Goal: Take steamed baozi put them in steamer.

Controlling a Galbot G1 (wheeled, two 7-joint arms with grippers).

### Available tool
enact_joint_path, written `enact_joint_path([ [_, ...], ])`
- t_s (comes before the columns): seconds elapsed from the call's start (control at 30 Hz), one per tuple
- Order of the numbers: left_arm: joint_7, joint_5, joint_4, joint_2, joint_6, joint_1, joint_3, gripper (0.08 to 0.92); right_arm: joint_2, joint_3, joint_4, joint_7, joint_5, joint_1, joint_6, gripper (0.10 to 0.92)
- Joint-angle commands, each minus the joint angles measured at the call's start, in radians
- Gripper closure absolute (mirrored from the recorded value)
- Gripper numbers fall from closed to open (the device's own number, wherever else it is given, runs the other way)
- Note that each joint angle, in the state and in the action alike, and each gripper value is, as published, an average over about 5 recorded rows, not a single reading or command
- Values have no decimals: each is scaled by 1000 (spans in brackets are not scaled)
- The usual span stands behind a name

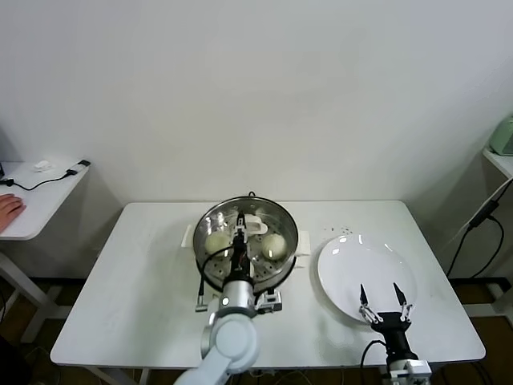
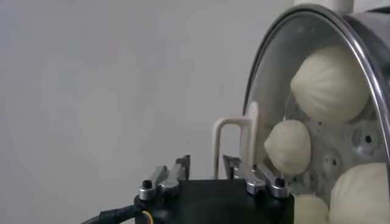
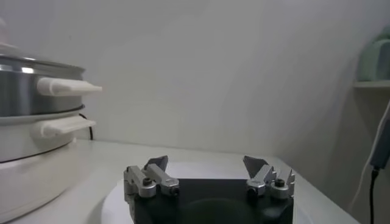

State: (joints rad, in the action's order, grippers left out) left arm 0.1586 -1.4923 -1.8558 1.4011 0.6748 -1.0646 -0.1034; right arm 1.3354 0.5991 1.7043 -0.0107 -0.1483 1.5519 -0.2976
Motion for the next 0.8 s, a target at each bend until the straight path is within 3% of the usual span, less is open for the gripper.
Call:
enact_joint_path([
  [0.03,16,187,-176,-62,-11,-40,-13,560,-3,-3,14,13,0,3,24,203],
  [0.17,-67,443,-284,-115,-94,-96,16,447,-5,-8,19,4,-17,0,30,203],
  [0.33,-254,919,-340,-129,-418,-172,190,300,-4,-13,24,-12,-50,0,9,203],
  [0.43,-337,1211,-360,-117,-535,-229,353,222,-5,-12,25,-8,-59,1,-8,203],
  [0.57,-360,1595,-356,-115,-628,-315,573,181,-10,-12,29,6,-73,1,-8,203],
  [0.8,-391,1910,-214,-163,-708,-422,710,177,-18,-14,17,9,-82,-17,-3,203],
])
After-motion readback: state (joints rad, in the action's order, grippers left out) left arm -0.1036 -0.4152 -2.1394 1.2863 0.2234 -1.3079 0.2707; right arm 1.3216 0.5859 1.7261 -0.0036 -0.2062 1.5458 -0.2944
